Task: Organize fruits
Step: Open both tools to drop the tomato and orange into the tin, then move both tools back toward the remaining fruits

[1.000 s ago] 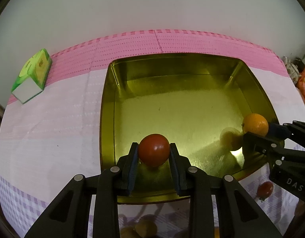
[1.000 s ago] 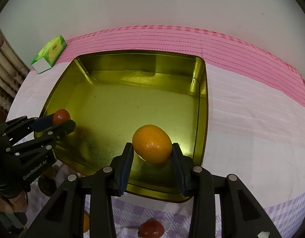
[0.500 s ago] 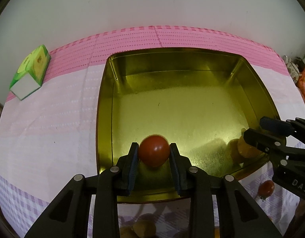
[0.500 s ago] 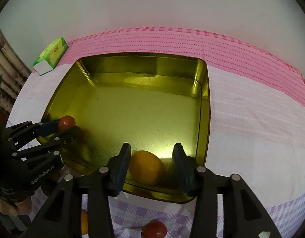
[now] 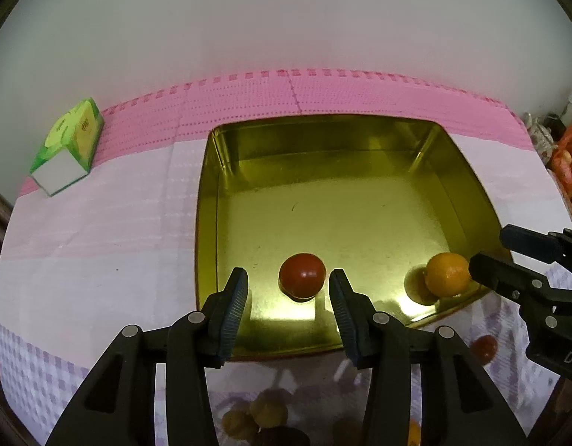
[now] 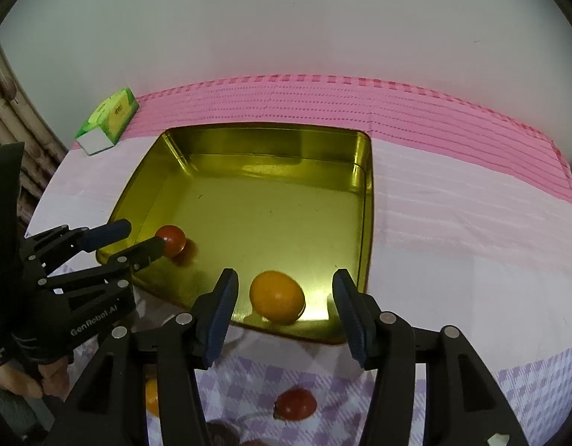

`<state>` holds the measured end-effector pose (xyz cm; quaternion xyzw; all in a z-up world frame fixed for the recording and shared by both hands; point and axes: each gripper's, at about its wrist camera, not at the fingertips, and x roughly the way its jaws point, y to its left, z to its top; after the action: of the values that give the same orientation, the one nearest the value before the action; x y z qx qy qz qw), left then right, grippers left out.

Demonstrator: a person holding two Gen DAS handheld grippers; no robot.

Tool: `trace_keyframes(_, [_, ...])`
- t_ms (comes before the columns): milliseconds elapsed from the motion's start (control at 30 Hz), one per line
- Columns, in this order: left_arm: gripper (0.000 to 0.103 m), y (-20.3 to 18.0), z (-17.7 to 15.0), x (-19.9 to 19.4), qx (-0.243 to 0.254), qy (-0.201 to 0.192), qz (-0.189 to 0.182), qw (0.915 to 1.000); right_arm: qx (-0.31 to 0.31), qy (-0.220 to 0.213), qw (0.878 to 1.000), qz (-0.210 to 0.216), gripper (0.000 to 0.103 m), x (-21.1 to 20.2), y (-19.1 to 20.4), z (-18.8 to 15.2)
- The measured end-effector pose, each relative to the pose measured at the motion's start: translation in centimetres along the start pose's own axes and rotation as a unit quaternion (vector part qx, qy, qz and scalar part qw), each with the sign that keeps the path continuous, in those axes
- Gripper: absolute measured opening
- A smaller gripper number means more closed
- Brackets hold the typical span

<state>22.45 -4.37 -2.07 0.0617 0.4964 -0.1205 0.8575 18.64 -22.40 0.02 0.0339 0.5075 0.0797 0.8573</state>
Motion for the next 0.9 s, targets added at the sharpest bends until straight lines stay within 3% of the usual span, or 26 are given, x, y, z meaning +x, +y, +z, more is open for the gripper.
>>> trace_keyframes(333, [0.047, 0.5, -3.0, -4.7, 0.0, -0.024, 0.002, 0.9997, 0.001, -0.01, 1.0, 0.003, 0.05, -3.3, 0.6, -3.8])
trace_keyframes(667, [0.047, 0.7, -9.9, -7.7, -0.005, -0.014, 0.005, 0.9999, 0.003, 0.016, 1.0, 0.005, 0.05, -5.2, 1.2, -10.3])
trace_keyframes(900, [0.047, 0.4, -13.7, -7.6, -0.01, 0.008, 0.005, 0.9999, 0.009, 0.042, 0.999, 0.009, 0.05, -4.6, 1.4, -13.8])
